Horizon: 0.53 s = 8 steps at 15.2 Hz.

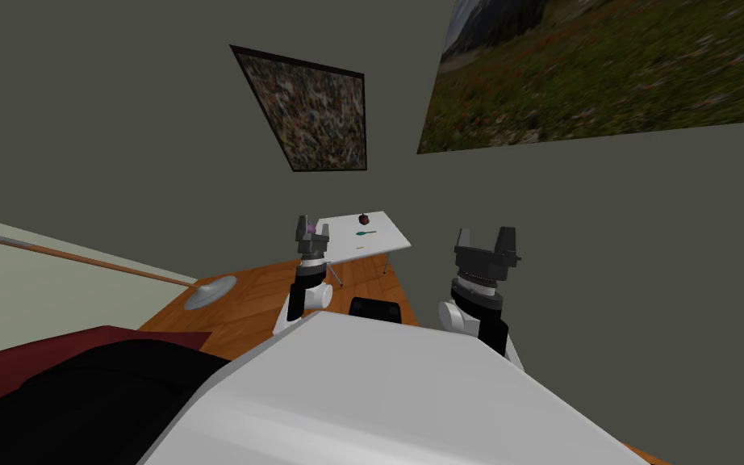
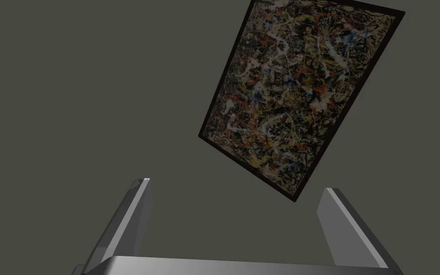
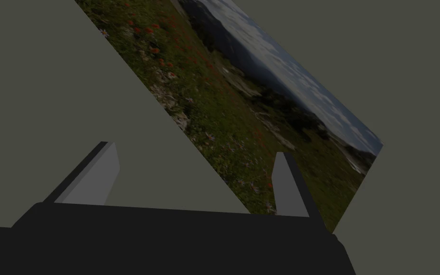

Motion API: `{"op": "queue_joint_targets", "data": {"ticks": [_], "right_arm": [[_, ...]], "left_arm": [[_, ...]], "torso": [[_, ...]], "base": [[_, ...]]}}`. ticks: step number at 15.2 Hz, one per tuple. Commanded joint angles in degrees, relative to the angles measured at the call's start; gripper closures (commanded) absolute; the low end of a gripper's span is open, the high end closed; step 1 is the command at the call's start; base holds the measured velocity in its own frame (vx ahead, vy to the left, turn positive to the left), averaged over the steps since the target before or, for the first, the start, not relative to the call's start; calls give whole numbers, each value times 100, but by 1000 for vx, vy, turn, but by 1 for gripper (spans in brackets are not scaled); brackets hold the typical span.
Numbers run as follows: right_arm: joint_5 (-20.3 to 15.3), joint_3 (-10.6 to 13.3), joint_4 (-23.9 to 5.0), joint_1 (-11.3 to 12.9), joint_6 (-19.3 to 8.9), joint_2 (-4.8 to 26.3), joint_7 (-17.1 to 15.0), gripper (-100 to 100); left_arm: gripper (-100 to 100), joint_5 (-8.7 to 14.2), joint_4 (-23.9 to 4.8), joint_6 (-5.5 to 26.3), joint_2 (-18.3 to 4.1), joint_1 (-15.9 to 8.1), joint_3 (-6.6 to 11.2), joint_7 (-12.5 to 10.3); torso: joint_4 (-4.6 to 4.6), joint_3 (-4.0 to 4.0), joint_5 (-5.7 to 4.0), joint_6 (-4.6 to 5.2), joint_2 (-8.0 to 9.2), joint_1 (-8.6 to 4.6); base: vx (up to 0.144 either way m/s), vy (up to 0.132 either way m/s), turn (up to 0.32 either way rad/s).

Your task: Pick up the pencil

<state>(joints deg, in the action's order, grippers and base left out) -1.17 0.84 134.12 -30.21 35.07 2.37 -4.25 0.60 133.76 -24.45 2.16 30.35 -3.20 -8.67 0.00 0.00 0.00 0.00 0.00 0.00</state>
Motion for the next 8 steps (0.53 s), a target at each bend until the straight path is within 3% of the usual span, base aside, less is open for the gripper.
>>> {"op": "queue_joint_targets", "data": {"ticks": [1, 4, 6, 8], "right_arm": [[0, 0, 0, 0, 0, 0, 0, 0], [0, 0, 0, 0, 0, 0, 0, 0], [0, 0, 0, 0, 0, 0, 0, 0], [0, 0, 0, 0, 0, 0, 0, 0]], "left_arm": [[-100, -7, -28, 60, -286, -74, 0, -9], [-100, -12, -59, 122, -505, -148, -2, -18], [-100, -22, -161, 313, -830, -362, -9, -48], [-100, -24, -234, 440, -989, -500, -16, -70]], "torso": [[0, 0, 0, 0, 0, 0], [-1, -2, 0, 0, -4, 2], [-1, -3, 0, 0, -6, 2], [-3, -6, 0, 0, -11, 0]], "base": [[0, 0, 0], [10, -2, 7], [19, -4, 14], [24, -5, 12]]}}
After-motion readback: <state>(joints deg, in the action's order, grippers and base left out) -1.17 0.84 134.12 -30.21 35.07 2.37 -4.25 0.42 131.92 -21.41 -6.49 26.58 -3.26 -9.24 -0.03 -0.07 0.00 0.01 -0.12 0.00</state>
